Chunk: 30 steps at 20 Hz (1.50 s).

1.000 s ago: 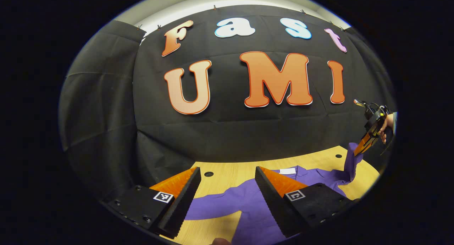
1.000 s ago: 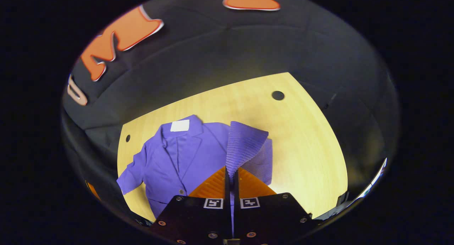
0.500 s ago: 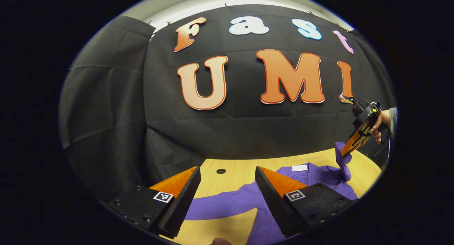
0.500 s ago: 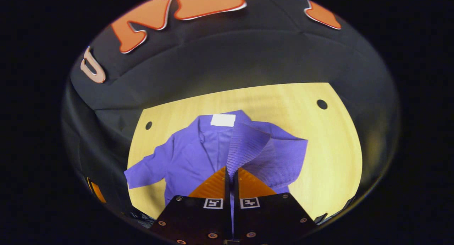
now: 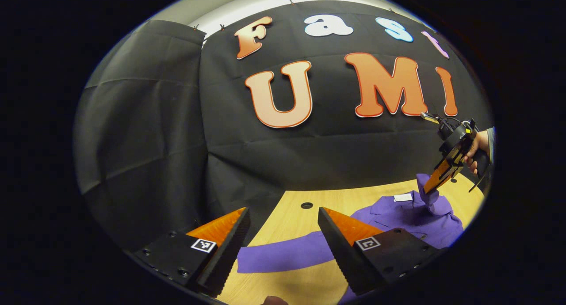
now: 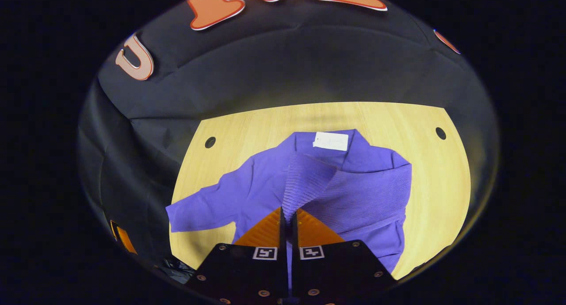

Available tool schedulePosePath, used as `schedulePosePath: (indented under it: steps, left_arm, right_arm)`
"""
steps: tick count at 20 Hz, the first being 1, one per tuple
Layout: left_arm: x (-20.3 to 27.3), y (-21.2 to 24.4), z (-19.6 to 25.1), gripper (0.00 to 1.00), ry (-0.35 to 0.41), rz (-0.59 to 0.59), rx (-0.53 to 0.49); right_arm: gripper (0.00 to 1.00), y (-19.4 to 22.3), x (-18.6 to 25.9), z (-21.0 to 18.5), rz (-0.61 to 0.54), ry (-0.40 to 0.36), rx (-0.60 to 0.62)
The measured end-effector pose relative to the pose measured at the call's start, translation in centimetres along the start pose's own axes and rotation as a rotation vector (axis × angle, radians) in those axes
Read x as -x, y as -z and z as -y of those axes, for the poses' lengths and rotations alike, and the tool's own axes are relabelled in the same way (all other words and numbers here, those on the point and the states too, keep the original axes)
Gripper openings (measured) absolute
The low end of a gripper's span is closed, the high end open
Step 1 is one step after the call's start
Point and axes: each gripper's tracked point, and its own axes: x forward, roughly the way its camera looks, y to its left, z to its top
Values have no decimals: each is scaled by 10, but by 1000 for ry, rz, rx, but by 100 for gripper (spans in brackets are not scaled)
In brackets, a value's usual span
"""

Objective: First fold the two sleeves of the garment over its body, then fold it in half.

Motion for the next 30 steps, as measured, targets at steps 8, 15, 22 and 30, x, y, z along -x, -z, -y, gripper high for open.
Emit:
schedulePosePath:
  steps: [8, 15, 22, 30]
  left_arm:
    - [-26, 29, -40, 98, -18, -68, 20]
    - [-77, 103, -72, 99, 13, -327, 143]
    - [-104, 186, -79, 98, 30, -668, 243]
    - [-112, 256, -91, 98, 6, -963, 263]
  right_arm:
    - [47, -7, 16, -52, 144, -87, 18]
    - [96, -7, 74, -27, 328, -63, -80]
    - [96, 0, 138, 36, 469, 65, 5]
    - [96, 12, 199, 89, 641, 265, 204]
